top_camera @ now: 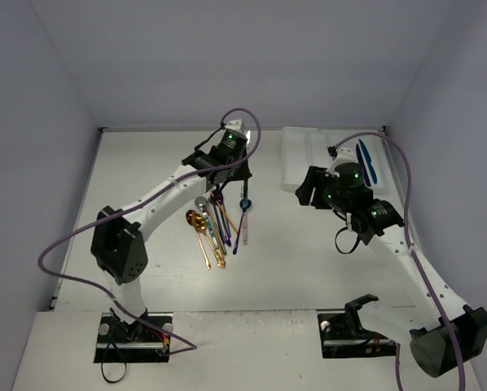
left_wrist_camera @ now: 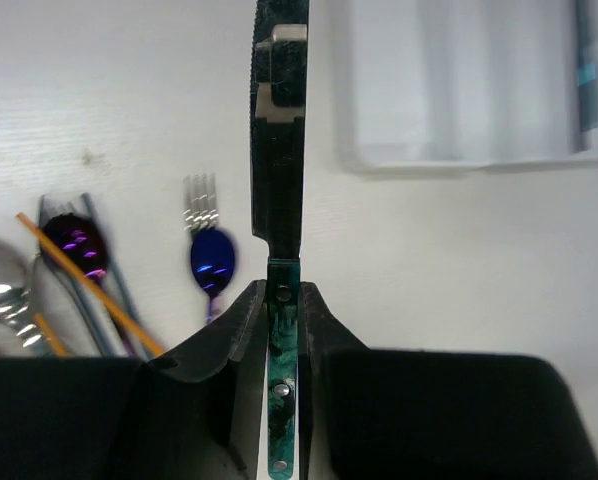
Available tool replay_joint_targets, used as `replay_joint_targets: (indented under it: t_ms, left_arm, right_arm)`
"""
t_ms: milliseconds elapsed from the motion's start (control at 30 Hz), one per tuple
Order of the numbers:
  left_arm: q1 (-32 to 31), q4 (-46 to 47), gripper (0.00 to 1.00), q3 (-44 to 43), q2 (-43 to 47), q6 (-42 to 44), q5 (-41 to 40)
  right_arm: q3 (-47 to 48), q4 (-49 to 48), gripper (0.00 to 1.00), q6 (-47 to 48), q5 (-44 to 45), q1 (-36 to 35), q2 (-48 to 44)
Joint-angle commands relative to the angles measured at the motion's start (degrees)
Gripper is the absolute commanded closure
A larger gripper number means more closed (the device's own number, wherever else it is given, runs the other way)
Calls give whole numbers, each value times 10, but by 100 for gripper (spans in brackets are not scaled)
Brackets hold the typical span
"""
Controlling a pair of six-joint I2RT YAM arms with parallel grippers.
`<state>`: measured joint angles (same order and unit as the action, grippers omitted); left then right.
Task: Sort the eating utensils into containers
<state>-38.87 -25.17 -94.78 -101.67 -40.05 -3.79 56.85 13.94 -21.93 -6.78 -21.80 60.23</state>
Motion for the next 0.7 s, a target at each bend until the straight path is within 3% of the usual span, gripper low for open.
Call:
replay_joint_targets:
  t_ms: [0,133,333,667]
  left_arm:
    - [5,153,100,54,65,-85,72]
    - [3,234,100,87,83,-146,99]
    - [-4,274,100,84,84,-186,115]
    - [-16,273,100,72,82,-219,120]
  right_arm:
    - [56,-33,41,-11,-57,-5,5]
    - [77,-46,38,-21,-74,-13,15]
    - [96,-68,37,-30,-76,-39,43]
    - [105,-80,40,-24,-42,-76,87]
